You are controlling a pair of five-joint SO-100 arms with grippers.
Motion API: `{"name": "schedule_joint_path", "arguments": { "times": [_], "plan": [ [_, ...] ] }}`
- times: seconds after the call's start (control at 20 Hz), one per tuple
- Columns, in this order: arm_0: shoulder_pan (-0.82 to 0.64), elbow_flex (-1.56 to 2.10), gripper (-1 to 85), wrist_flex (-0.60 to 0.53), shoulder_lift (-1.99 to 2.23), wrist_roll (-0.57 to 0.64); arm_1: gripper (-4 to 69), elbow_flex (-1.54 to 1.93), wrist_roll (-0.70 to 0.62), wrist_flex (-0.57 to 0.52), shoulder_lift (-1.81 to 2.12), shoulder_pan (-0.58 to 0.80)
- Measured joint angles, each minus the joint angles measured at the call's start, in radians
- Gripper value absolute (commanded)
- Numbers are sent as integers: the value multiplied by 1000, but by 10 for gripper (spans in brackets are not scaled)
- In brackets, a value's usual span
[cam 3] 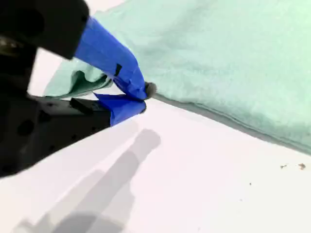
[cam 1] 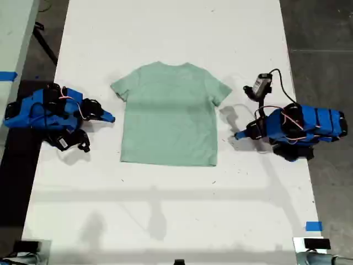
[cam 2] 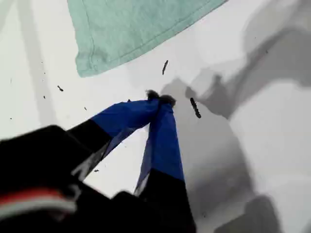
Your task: Fold t-shirt
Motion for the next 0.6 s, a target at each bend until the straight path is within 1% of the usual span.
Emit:
{"name": "schedule_joint_path", "arguments": {
  "times": [0.05, 0.1, 0.15, 0.25, 0.3, 0.35, 0.45, 0.55, 0.6],
  "plan": [
    [2, 0, 0, 0, 0, -3, -10, 0, 49, 0, 2, -5],
    [51, 0, 0, 5, 0, -46, -10, 0, 227, 0, 5, 11],
    [106, 0, 0, 8, 2, -84, -10, 0, 433, 0, 8, 29],
    [150, 0, 0, 9, -3, -103, -10, 0, 870, 0, 15, 31],
    [150, 0, 0, 9, 0, -106, -10, 0, 957, -2, 20, 31],
    [150, 0, 0, 9, 0, -110, -10, 0, 1002, -2, 17, 31],
    [144, 0, 0, 9, 0, -110, -10, 0, 1029, -2, 15, 31],
    [158, 0, 14, 9, 0, -114, -10, 0, 988, -2, 15, 28],
    [160, 0, 0, 9, 0, -117, -10, 0, 962, -2, 15, 21]
  ]
}}
